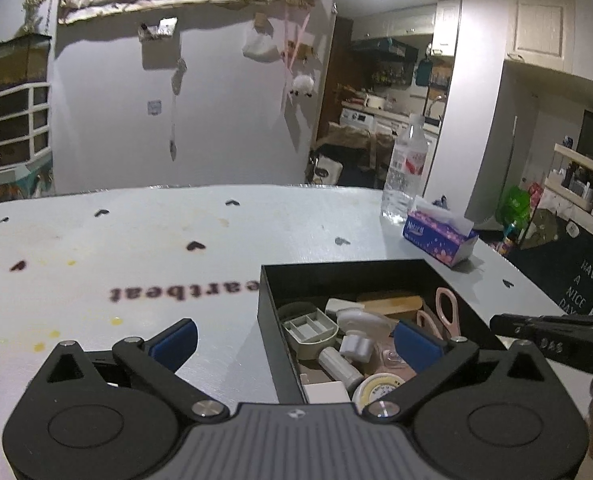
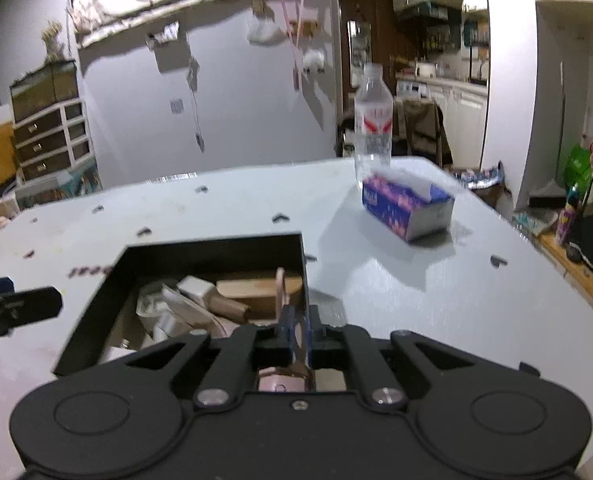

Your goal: Organize rigid objects

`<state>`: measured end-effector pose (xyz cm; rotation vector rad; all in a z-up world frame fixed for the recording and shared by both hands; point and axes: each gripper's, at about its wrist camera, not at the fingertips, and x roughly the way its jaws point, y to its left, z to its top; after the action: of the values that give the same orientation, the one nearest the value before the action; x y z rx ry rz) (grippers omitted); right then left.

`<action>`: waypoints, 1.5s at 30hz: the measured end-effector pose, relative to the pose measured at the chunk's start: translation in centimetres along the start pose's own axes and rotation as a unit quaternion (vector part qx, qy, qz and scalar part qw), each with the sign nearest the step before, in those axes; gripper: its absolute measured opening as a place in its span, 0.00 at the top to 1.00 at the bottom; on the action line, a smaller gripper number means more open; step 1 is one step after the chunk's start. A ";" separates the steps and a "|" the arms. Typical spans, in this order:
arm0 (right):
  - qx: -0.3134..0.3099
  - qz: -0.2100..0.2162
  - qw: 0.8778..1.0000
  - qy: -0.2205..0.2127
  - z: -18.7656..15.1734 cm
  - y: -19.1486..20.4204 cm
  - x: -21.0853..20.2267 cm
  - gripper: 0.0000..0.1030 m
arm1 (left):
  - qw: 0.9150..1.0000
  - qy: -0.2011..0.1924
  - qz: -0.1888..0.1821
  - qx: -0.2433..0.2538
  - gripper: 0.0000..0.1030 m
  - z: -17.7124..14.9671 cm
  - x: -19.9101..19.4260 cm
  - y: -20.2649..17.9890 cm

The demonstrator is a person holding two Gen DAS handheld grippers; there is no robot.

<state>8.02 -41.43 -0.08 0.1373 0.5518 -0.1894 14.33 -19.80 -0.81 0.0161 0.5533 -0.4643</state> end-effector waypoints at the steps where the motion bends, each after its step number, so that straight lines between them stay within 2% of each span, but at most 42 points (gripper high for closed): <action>1: 0.000 0.002 1.000 -0.007 0.0 0.1 -0.5 0.88 | 1.000 -0.003 0.001 0.000 0.00 0.0 -0.3 -0.1; 3: -0.001 0.008 1.000 -0.022 -0.2 0.3 -1.9 0.77 | 1.000 -0.012 0.002 0.000 0.00 -0.2 -1.1 -0.1; 8: -0.006 0.018 0.998 -0.054 -1.6 0.9 -4.7 0.59 | 0.999 -0.030 0.008 0.006 0.00 -1.2 -3.1 -0.5; 13: -0.013 0.013 0.998 -0.068 -3.5 1.1 -6.7 0.41 | 0.999 -0.041 0.017 0.008 0.00 -2.8 -5.0 -0.6; 15: -0.014 0.013 0.997 -0.077 -4.1 1.1 -7.6 0.31 | 0.999 -0.046 0.023 0.009 0.00 -3.5 -5.9 -0.6; 22: -0.012 -0.003 0.995 -0.095 -5.8 0.9 -9.9 0.14 | 0.997 -0.060 0.043 0.011 0.00 -5.4 -8.6 -0.8; 24: -0.018 -0.013 0.995 -0.097 -6.1 0.9 -10.3 0.03 | 0.997 -0.063 0.046 0.012 0.00 -5.8 -9.2 -0.9; 29: -0.029 -0.030 0.993 -0.108 -6.6 0.9 -11.1 0.02 | 0.995 -0.078 0.054 0.018 0.00 -6.6 -10.5 -1.3; 34: -0.036 -0.028 0.993 -0.108 -7.1 1.1 -11.6 0.02 | 0.994 -0.085 0.065 0.022 0.00 -7.3 -11.2 -1.6; 45: -0.044 -0.028 0.992 -0.112 -7.4 1.6 -11.9 0.02 | 0.994 -0.078 0.076 0.018 0.00 -8.0 -11.4 -1.3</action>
<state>-5.34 -36.88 0.18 0.0147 0.3393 -0.2311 1.22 -15.10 -1.65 0.0562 0.3877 -0.3238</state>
